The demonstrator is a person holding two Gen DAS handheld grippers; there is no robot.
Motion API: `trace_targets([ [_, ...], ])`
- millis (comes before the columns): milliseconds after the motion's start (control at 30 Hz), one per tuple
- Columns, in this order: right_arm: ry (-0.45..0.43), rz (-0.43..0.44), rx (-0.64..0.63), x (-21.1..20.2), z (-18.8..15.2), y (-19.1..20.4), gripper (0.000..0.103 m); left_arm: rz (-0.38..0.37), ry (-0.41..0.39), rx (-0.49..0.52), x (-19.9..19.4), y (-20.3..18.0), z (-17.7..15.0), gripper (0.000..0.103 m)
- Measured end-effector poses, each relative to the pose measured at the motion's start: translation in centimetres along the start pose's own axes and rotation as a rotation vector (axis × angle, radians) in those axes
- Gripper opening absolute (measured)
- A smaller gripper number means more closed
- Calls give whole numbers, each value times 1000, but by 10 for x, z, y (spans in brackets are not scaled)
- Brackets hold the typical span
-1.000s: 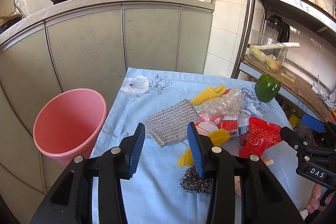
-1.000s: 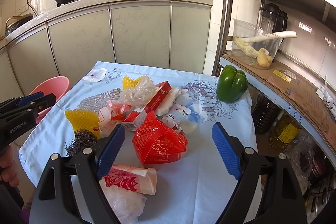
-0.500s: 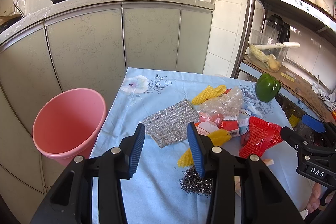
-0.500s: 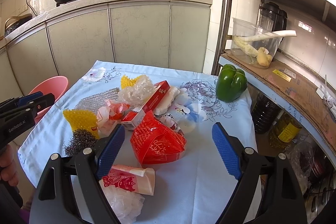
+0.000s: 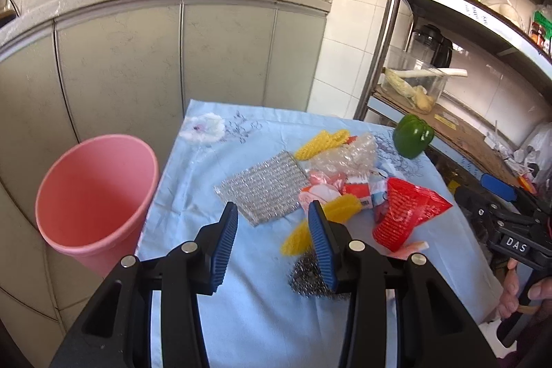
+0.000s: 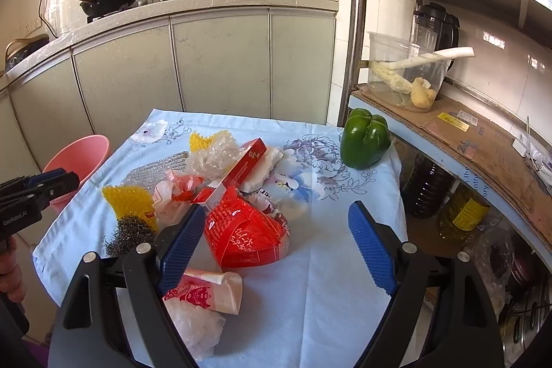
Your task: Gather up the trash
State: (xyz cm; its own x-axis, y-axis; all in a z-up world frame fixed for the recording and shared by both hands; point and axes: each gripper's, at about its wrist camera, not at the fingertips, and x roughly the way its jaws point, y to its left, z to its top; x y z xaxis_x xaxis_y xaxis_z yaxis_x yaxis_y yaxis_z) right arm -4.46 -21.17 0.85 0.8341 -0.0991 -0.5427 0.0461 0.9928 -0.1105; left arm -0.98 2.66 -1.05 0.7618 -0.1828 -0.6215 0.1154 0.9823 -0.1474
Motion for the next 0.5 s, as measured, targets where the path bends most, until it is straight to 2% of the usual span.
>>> trace_targets([
  [167,-1,12,6,-12,-4,-5,85,-33,26,42,-6,-2,-6,43],
  [300,13,37,20,-23,-8,-9,85,-100,50,75,-13,-8,-10,43],
  [367,15,43,8,-28,-11,-9,73,-128,62,102,-15,-12,-14,42],
  [500,51,93,-4,-38,-17,-9,67,-163,103,107,-15,-13,-20,40],
])
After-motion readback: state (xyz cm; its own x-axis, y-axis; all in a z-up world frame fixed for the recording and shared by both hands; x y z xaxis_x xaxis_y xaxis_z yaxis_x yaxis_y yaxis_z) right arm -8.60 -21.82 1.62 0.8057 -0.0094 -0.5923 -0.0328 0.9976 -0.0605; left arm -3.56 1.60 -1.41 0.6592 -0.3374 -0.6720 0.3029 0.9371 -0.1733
